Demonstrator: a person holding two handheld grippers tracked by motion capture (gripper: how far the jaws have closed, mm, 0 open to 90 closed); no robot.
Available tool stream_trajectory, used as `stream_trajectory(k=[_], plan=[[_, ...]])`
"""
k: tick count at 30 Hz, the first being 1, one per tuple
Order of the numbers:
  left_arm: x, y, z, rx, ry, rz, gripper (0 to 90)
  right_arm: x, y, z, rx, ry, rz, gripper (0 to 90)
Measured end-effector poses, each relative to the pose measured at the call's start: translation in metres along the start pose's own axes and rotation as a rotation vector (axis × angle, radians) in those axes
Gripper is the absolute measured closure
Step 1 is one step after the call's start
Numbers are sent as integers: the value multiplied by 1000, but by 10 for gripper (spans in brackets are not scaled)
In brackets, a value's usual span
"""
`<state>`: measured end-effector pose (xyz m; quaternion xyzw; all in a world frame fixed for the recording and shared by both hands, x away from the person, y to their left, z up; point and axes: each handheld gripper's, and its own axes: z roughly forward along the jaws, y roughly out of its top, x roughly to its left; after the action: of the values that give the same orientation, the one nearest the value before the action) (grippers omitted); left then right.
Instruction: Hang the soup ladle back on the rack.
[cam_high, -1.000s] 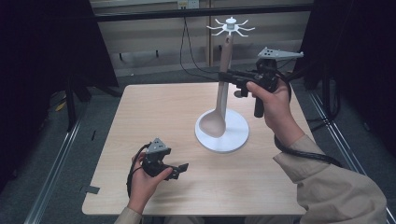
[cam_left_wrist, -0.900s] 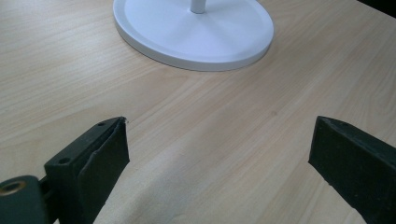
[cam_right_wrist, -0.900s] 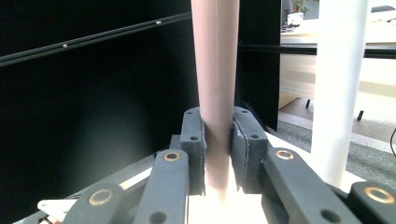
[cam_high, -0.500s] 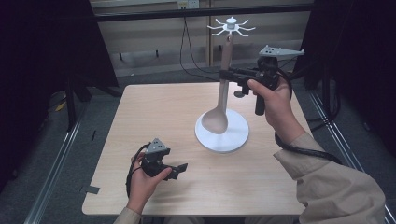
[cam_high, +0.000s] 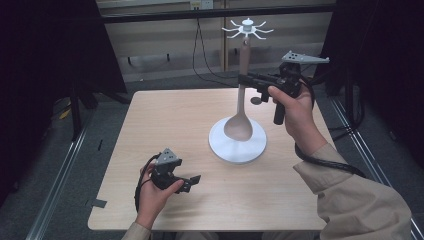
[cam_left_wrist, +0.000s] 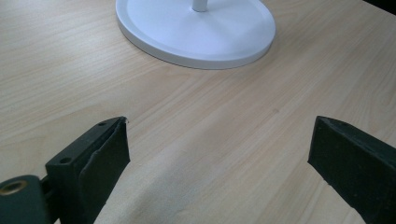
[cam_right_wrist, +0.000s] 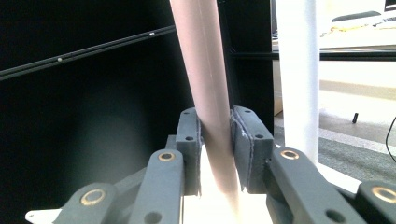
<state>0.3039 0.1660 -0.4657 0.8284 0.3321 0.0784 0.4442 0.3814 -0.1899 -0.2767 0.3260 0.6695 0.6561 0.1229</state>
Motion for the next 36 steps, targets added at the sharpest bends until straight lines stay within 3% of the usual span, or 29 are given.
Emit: stream_trajectory(k=[8, 20, 36], plan=[[-1, 0, 0, -1, 1, 1, 51, 0, -1, 1, -11, -16, -1, 711], [-1, 0, -1, 0, -2, 5, 51, 5, 1, 3, -5, -54, -47, 563], [-3, 5, 3, -5, -16, 19, 51, 9, -4, 0, 32, -116, -48, 273]])
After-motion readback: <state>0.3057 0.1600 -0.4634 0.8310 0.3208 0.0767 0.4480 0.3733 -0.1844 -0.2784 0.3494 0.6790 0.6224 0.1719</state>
